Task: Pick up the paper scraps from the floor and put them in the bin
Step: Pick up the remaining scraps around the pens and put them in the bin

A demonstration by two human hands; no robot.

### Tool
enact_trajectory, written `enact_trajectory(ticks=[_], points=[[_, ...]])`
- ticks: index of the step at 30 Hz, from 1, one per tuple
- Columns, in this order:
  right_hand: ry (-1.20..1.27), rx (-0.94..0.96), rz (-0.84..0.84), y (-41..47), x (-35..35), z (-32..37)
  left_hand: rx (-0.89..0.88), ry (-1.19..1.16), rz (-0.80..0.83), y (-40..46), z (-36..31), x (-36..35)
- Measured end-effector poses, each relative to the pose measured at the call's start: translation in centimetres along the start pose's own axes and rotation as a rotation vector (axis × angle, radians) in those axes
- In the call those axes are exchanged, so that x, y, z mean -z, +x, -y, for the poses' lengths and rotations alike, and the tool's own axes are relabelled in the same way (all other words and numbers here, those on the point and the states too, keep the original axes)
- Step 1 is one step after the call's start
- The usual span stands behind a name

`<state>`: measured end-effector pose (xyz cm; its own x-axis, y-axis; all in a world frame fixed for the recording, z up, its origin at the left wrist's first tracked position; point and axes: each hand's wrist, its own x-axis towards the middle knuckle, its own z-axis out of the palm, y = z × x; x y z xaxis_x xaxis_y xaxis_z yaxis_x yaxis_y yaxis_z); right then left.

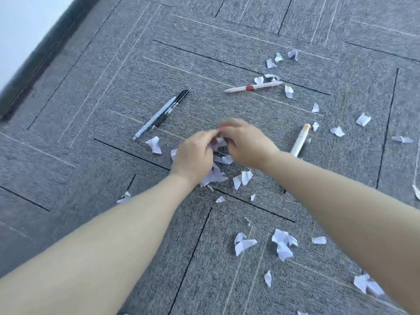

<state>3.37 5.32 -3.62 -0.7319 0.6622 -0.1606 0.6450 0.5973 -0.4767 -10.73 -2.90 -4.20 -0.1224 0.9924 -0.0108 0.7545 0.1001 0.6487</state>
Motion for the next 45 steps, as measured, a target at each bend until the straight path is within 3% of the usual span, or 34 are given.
enact_trajectory(ticks=[4, 7, 9, 11, 18, 22, 25, 28, 33, 37, 39, 42, 45], points=[[0.095, 0.258, -0.060, -6.2, -1.6, 1.3, -0.120, 0.035, -0.060, -4.5, 1.7, 0.9], [0.122, 0.119, -0.122, -5.5, -2.1, 1.0, 0.027, 0.162, -0.196, -3.5, 3.6, 2.3], [0.061, 0.043, -0.016, -3.6, -2.4, 1.3, 0.192, 0.183, -0.106, -2.3, 4.4, 2.9], [-0.004, 0.069, 0.065, -1.9, -3.0, 1.7, 0.240, 0.213, 0.011, -1.7, 4.8, 2.6], [0.143, 0.321, 0.177, -4.1, -3.2, 4.0, 0.075, -0.056, -0.025, -6.4, 2.2, 1.4], [0.202, 0.249, -0.017, -9.4, -3.1, 2.1, 0.026, 0.038, -0.124, -10.2, 2.5, 1.6], [0.075, 0.074, -0.060, -9.8, -3.0, 0.3, 0.299, 0.300, -0.231, -10.2, 4.8, 2.7], [-0.011, -0.025, 0.050, -8.0, -3.4, -0.1, 0.641, 0.279, -0.170, -9.7, 5.5, 2.9], [0.098, 0.074, 0.061, -9.5, -3.6, 0.8, 0.476, 0.030, -0.111, -11.3, 2.6, 1.0], [0.199, 0.187, 0.014, -13.2, -3.7, 1.3, 0.131, -0.050, 0.038, -13.1, -0.9, -0.9], [0.244, 0.141, -0.074, -12.2, -3.2, 1.7, -0.002, -0.013, 0.000, -13.0, -1.5, -1.2], [0.165, 0.061, 0.008, -7.6, -2.5, 2.8, 0.085, 0.131, -0.184, -11.8, -0.7, -1.0], [-0.009, 0.081, 0.203, -2.6, -2.5, 3.7, 0.339, 0.181, -0.101, -10.3, 0.4, -0.5]])
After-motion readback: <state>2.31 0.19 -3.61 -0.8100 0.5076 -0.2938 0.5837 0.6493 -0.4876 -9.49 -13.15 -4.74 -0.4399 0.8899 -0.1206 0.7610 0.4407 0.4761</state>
